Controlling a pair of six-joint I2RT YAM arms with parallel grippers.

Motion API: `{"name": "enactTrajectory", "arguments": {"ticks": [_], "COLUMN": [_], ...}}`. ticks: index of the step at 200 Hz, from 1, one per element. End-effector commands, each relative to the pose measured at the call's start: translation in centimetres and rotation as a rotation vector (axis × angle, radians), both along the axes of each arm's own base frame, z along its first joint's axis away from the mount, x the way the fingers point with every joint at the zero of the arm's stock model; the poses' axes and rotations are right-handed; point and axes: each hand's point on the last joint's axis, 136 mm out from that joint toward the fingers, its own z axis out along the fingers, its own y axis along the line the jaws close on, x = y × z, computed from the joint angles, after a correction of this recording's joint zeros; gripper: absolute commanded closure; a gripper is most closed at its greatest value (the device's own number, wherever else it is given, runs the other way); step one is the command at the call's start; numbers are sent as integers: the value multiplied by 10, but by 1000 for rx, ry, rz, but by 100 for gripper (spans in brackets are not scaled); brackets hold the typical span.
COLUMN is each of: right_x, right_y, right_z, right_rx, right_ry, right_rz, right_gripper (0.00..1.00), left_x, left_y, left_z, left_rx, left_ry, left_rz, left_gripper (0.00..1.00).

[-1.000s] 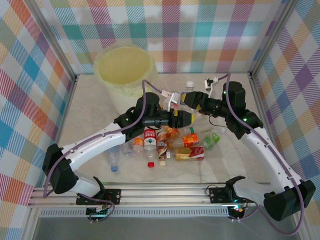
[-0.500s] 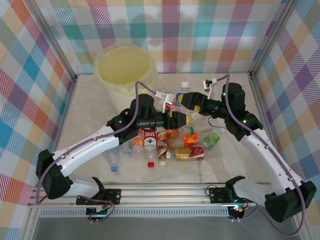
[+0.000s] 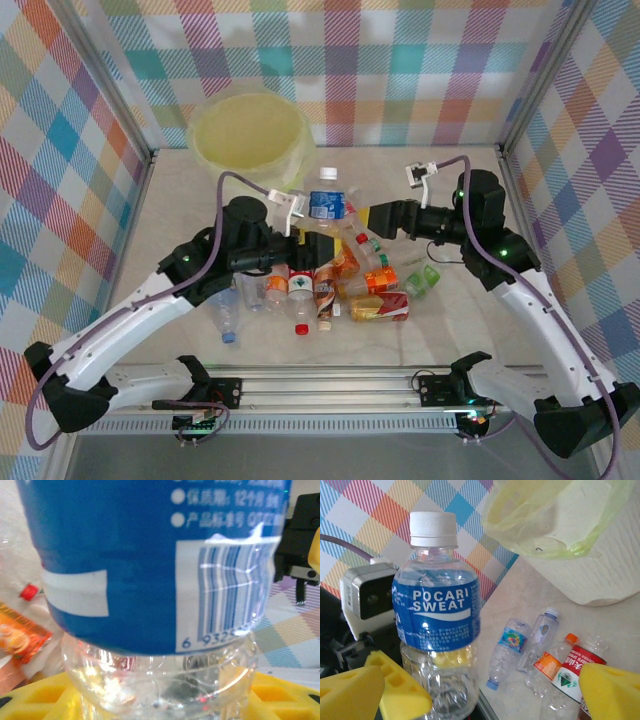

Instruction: Put the plastic bottles in the bin

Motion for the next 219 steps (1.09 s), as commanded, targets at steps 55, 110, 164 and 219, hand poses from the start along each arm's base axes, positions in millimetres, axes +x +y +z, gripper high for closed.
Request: {"name": "enactTrajectory", "arguments": {"ticks": [55, 110, 164, 219], "right_x": [-35, -55, -70, -65], "right_y": [-30, -50, -58, -51], "right_z": [39, 80, 65, 30], "right_rx": [-57, -78, -42, -51], "right_ry": [-297, -416, -443, -480], "right_rz": [-67, -133, -158, -124], "right_gripper": [0, 0, 0, 0], "left_x": [39, 101, 150, 192], "left_y": [48, 78, 111, 144], "left_z": [19, 38, 55, 57], "left_rx": [277, 412, 509, 606], "left_ry": [-72, -116, -192, -224], "left_rz": [98, 251, 401, 506], "left_gripper": [41, 41, 41, 41]}}
